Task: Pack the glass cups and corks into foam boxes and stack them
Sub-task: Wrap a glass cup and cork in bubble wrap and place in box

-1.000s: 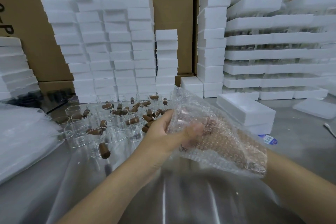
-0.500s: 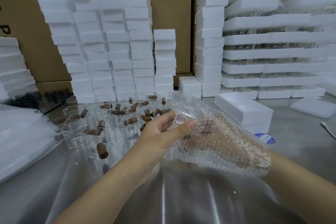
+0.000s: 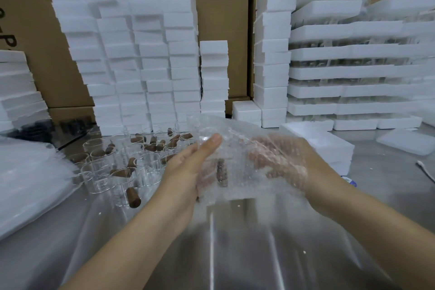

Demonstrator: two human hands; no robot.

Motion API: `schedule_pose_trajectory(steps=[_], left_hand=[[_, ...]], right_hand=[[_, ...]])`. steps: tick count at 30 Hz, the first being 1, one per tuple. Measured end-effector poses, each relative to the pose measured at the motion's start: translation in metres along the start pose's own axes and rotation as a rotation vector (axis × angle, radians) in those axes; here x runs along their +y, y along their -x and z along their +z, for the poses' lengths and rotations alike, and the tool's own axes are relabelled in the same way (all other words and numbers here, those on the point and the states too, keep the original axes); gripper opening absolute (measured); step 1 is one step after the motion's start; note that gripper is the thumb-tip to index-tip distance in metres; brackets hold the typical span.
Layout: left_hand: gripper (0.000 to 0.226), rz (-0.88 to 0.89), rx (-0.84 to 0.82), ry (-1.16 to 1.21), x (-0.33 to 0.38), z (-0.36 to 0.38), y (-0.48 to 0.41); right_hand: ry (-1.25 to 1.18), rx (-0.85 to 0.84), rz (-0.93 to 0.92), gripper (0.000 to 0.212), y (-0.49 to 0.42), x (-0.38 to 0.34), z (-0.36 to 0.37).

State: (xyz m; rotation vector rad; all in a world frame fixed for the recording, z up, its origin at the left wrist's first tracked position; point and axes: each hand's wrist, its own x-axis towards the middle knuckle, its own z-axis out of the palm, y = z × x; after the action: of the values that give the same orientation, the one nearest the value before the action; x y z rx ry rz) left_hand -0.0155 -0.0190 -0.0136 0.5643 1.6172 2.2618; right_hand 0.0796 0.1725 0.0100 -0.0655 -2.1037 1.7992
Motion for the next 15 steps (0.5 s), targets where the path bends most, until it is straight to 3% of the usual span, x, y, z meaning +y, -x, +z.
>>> schedule_pose_trajectory(steps=[3,5,8,11,15], left_hand=[[0.057,-0.051,0.045,0.076,-0.0001,-0.0055,-0.0044],[0.047,-0.071,0.056,0.097,-0.0007,-0.0075,-0.005],[0.039,-0.077,0.063,0.098,0.0005,-0.0071,-0.0039],[0.051,-0.071,0.059,0.058,-0.0001,-0.0055,-0.0025],[0.071,-0.074,-0.016,-0.002,-0.0017,-0.0044,-0.0013]], right_hand=[[0.013,0.289,-0.074,0.016,-0.0035,0.0015,-0.0007],[0.01,0.359,-0.08,0.047,-0.0004,-0.003,0.0012],[-0.117,0.197,0.0,0.085,-0.001,-0.0009,-0.0002],[-0.168,0.019,0.095,0.097,-0.0009,-0.0018,0.0056],[-0.072,-0.018,0.162,0.117,-0.0018,0.0047,0.0093]])
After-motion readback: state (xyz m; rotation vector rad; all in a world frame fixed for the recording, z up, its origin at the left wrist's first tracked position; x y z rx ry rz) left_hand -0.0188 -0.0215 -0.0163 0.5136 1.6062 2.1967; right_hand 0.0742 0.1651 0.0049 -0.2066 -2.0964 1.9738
